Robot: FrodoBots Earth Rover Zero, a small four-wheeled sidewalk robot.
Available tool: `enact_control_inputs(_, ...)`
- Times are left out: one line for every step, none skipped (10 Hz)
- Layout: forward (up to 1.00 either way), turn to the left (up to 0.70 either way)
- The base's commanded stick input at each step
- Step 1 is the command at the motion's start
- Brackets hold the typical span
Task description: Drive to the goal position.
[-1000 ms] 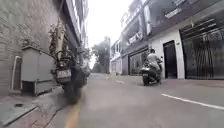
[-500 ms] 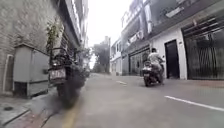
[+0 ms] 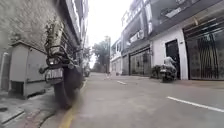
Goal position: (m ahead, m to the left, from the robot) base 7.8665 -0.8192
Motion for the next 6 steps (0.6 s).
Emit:
enact_control_inputs(0.28,0.0)
enact_control_inputs(0.41,0.0)
enact_control_inputs(0.47,0.0)
enact_control_inputs(0.5,0.0)
enact_control_inputs(0.5,0.0)
enact_control_inputs(0.5,0.0)
